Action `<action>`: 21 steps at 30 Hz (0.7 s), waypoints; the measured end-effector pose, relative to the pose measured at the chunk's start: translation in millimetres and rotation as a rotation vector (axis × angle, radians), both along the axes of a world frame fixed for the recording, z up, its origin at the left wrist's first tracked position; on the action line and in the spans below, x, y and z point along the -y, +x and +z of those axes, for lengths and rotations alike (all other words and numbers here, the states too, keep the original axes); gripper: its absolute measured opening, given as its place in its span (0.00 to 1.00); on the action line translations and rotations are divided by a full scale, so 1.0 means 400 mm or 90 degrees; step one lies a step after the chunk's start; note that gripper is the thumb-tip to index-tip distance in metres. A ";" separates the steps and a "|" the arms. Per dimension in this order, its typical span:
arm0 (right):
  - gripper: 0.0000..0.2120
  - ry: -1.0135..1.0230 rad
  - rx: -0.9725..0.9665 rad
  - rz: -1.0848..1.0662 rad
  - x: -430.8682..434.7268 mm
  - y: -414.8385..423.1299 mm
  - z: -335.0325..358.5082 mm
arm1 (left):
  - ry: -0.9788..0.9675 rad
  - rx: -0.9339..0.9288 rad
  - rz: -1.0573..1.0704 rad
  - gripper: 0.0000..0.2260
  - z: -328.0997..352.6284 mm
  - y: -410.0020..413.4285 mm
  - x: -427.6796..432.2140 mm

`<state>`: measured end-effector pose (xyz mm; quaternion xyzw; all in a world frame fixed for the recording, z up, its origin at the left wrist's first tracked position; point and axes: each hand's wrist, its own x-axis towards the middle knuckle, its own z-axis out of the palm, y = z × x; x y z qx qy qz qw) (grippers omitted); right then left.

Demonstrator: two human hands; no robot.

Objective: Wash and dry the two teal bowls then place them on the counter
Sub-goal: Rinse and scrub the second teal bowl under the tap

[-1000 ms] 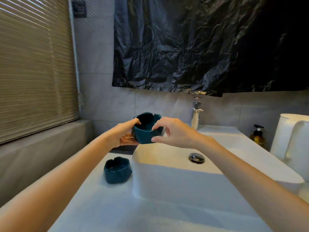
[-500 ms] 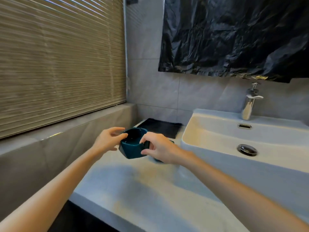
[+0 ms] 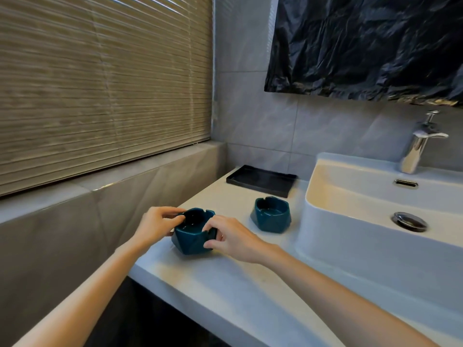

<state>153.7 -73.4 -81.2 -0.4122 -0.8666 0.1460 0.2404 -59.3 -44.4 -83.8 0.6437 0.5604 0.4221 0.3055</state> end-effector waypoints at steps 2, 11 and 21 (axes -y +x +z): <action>0.10 -0.002 0.003 0.003 0.001 -0.004 -0.002 | 0.009 -0.013 0.004 0.12 -0.006 -0.002 -0.002; 0.10 -0.013 0.014 -0.004 0.007 -0.008 -0.020 | 0.011 -0.048 0.027 0.09 -0.037 -0.006 -0.012; 0.12 -0.017 -0.026 -0.023 0.011 0.040 -0.003 | 0.018 -0.182 0.042 0.14 -0.009 0.009 -0.013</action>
